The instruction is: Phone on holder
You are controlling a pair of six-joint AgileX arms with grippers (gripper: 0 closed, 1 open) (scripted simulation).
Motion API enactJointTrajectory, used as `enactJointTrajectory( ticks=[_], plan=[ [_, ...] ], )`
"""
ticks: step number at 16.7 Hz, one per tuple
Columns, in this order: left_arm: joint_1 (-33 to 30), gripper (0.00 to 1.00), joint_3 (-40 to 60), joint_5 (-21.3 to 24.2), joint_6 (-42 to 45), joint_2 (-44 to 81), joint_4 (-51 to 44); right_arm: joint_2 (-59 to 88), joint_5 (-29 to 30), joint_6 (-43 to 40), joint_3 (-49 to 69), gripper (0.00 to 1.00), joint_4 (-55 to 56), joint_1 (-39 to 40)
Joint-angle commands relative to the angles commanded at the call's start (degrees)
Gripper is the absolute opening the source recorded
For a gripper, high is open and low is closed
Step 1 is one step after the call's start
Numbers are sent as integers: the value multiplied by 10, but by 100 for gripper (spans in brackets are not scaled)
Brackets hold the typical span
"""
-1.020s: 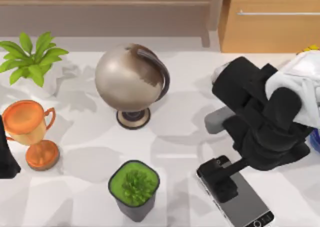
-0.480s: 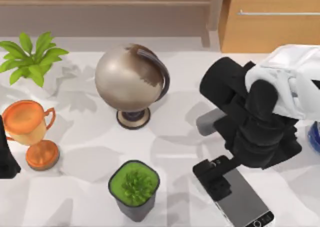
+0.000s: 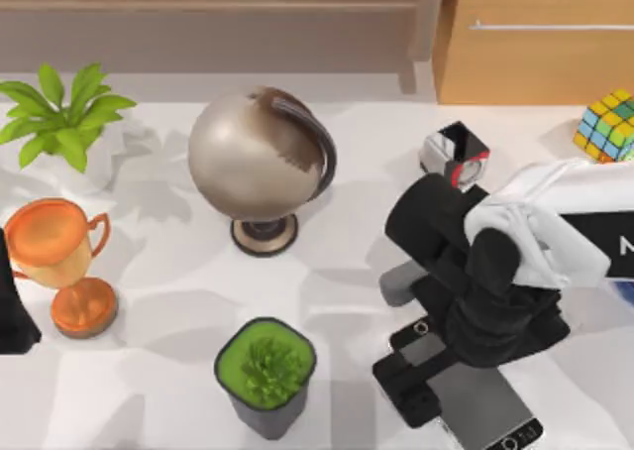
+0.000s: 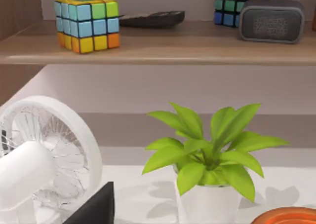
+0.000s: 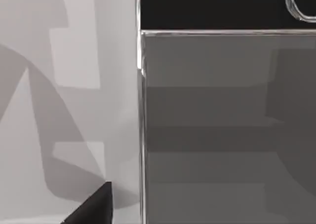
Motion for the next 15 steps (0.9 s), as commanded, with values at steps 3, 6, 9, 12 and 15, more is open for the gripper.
enactJointTrajectory(
  ticks=[3, 6, 9, 12, 15],
  plan=[
    [0, 100, 0, 0, 0, 0, 0, 11, 0, 0, -12, 100, 18, 0],
    [0, 100, 0, 0, 0, 0, 0, 11, 0, 0, -12, 100, 18, 0],
    [0, 100, 0, 0, 0, 0, 0, 11, 0, 0, -12, 77, 18, 0],
    [0, 100, 0, 0, 0, 0, 0, 11, 0, 0, -12, 55, 18, 0],
    [0, 100, 0, 0, 0, 0, 0, 11, 0, 0, -12, 32, 18, 0]
  ],
)
